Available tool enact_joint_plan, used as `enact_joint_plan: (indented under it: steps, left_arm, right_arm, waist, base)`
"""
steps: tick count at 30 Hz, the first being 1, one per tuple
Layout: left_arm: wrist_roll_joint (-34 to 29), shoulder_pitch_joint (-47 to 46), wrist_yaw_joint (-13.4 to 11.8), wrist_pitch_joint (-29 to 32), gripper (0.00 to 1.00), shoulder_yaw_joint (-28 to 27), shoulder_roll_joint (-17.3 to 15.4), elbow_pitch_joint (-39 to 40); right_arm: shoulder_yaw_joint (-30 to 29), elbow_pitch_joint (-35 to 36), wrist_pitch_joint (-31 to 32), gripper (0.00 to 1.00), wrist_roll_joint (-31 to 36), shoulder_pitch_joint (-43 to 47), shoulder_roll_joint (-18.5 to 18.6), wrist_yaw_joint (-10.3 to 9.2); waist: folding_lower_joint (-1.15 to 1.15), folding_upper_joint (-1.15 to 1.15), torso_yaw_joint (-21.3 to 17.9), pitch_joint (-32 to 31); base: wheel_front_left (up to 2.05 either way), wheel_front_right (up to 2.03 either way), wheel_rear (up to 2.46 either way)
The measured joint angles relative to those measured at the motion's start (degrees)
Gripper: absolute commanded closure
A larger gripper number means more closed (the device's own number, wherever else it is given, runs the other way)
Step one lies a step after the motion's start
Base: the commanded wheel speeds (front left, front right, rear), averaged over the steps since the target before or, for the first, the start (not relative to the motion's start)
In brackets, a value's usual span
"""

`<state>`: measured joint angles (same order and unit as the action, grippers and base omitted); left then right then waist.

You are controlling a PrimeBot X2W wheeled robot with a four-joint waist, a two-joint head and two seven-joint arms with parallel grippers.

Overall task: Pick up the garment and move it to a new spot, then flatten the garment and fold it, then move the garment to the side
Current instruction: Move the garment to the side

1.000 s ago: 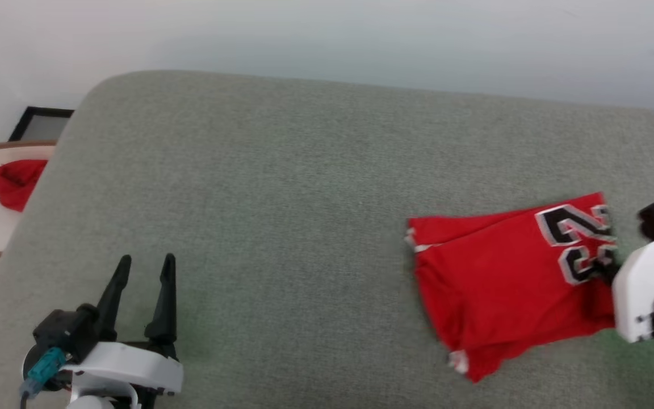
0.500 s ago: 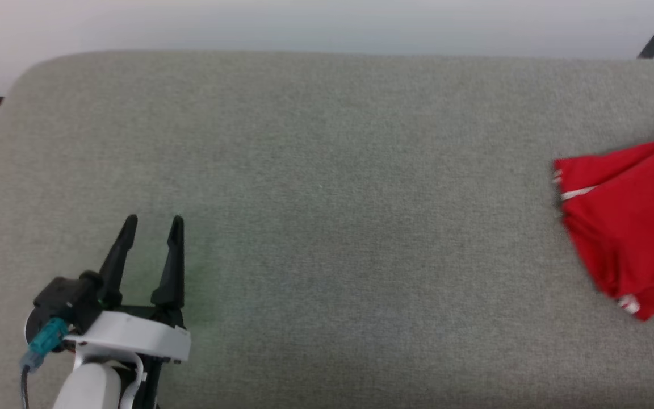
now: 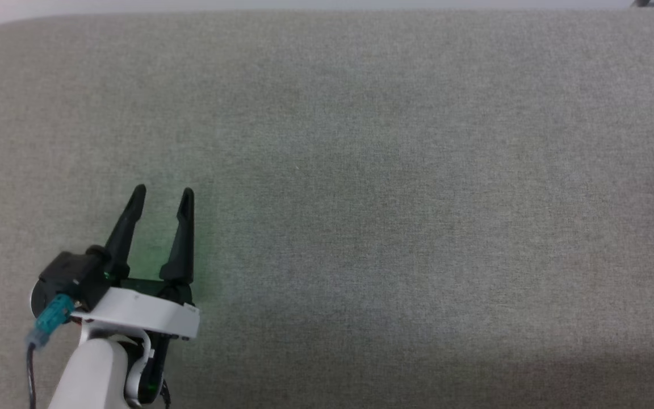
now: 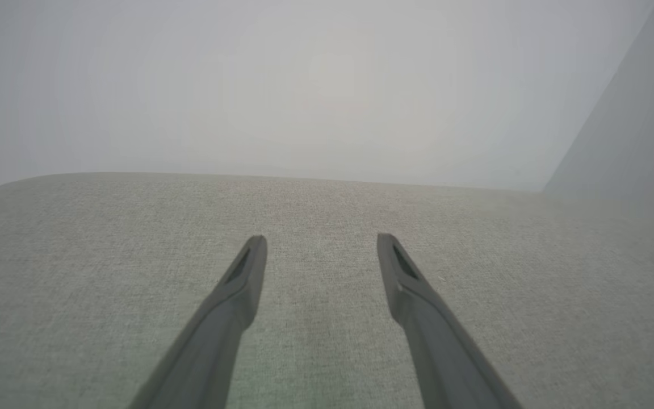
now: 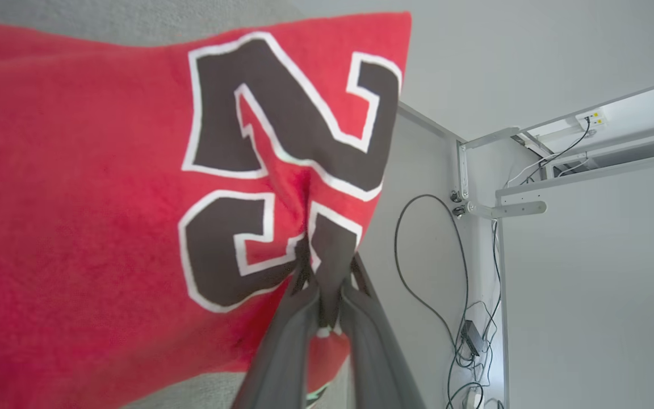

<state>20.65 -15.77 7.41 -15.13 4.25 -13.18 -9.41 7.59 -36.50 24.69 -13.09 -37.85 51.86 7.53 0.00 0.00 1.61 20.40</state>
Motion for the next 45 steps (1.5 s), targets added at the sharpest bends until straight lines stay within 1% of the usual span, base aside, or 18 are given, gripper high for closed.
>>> enact_joint_plan:
  steps: [3,8,9,10,11,12,13,20,26,31,35,41,45]
  left_arm:
    - [0.0,-0.5,0.0,0.0,0.0,0.1,-0.2,-0.2]
    - [0.0,-1.1,0.0,0.0,0.0,0.5,-0.4,-0.7]
    - [0.0,-1.2,0.0,0.0,0.0,0.6,-0.4,-0.8]
    - [0.0,-1.2,0.0,0.0,0.0,0.7,-0.5,-1.0]
    - [0.0,-1.2,0.0,0.0,0.0,0.8,-0.5,-1.2]
    - [0.0,-1.2,0.0,0.0,0.0,0.8,-0.6,-1.5]
    - [0.0,-1.2,0.0,0.0,0.0,0.8,-0.7,-1.7]
    - [0.4,0.3,0.0,0.0,0.0,0.6,-1.1,-3.0]
    - [0.5,2.9,0.0,0.0,0.0,-0.4,-1.5,-4.3]
    - [0.5,5.7,0.0,0.0,0.0,-1.4,-1.9,-5.1]
    - [0.6,7.7,0.0,0.0,0.0,-2.5,-2.2,-5.6]
    - [0.5,10.5,0.0,0.0,0.0,-4.2,-2.2,-5.6]
    - [0.5,12.3,0.0,0.0,0.0,-5.3,-2.3,-5.5]
  right_arm:
    - [-0.9,-2.1,-1.0,1.0,1.4,-0.7,-0.8,0.0]
    - [-2.0,-4.9,-2.1,1.0,3.4,-2.0,-3.3,0.0]
    - [-2.0,-5.2,-2.3,0.98,3.8,-2.2,-3.8,0.0]
    - [-2.1,-5.6,-2.4,0.82,4.1,-2.6,-4.4,0.0]
    - [-2.1,-5.7,-2.5,0.35,4.2,-2.7,-4.8,0.0]
    - [-2.1,-5.9,-2.5,0.35,4.5,-2.8,-5.2,0.0]
    - [-2.1,-6.0,-2.5,0.0,4.6,-2.9,-5.6,0.0]
    - [-2.0,-5.6,-2.2,0.0,4.6,-3.9,-8.0,0.0]
    - [-1.4,-2.2,-5.9,0.0,2.7,-3.5,-11.5,0.0]
    - [-1.5,2.4,-11.8,0.0,-0.3,0.3,-15.6,0.0]
    - [-3.1,6.8,-17.3,0.0,-2.3,5.4,-19.2,0.0]
    - [-4.4,12.7,-25.3,0.0,-2.5,15.2,-24.2,0.0]
    - [-5.4,14.9,-29.5,0.0,-2.5,20.6,-27.0,0.0]
  waist:
    - [0.0,0.0,-0.2,0.7]
    - [0.0,0.0,-0.3,1.0]
    - [0.0,0.0,-0.3,0.9]
    - [0.0,0.0,-0.3,0.7]
    - [0.0,0.0,-0.3,0.5]
    - [0.0,0.0,-0.3,0.3]
    - [0.0,0.0,-0.3,0.0]
    - [0.0,0.0,-0.7,-3.3]
    - [0.0,0.0,-1.0,-7.2]
    - [0.0,0.0,-1.4,-10.9]
    - [0.0,0.0,-1.7,-13.8]
    - [0.0,0.0,-2.1,-17.6]
    - [0.0,0.0,-2.2,-19.7]
  base:
    - [0.0,0.0,0.0]
    - [0.0,0.0,0.0]
    - [0.0,0.0,0.0]
    - [0.0,0.0,0.0]
    - [0.0,0.0,0.0]
    - [0.0,0.0,0.0]
    - [0.0,0.0,0.0]
    - [0.0,0.0,0.0]
    - [0.0,0.0,0.0]
    - [0.0,0.0,0.0]
    - [0.0,0.0,0.0]
    - [0.0,0.0,0.0]
    - [0.0,0.0,0.0]
